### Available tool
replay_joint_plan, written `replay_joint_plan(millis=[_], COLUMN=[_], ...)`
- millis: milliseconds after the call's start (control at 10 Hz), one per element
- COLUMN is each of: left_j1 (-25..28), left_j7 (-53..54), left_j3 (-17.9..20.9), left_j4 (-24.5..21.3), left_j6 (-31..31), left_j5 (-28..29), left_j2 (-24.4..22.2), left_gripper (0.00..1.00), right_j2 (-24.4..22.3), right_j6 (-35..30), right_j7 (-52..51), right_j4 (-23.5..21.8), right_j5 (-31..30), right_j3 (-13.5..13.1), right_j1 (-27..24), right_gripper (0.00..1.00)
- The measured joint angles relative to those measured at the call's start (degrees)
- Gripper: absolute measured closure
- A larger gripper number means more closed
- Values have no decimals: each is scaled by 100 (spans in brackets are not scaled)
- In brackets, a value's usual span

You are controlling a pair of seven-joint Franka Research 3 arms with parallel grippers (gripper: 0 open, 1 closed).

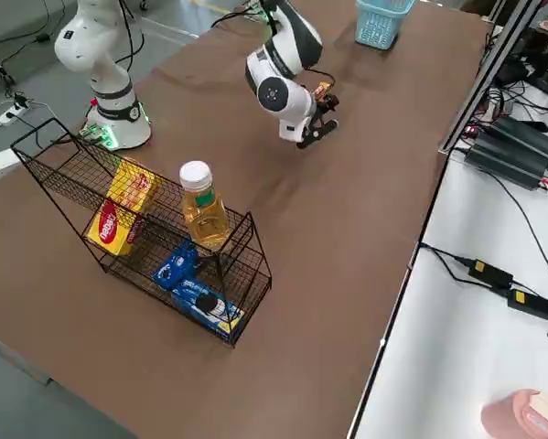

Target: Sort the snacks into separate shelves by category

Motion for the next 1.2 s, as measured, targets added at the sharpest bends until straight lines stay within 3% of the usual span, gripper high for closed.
replay_joint_plan(millis=[500,1200], left_j1=[0,23], left_j7=[0,1], left_j3=[4,10], left_j4=[0,0], left_j6=[0,0], left_j5=[0,0], left_j2=[9,9], left_gripper=[0,0], right_j2=[69,566], right_j6=[-509,-814], right_j7=[1955,1702], right_j4=[-113,-682], right_j5=[371,926], right_j3=[8,25], right_j1=[-145,-190], right_gripper=[0,0])
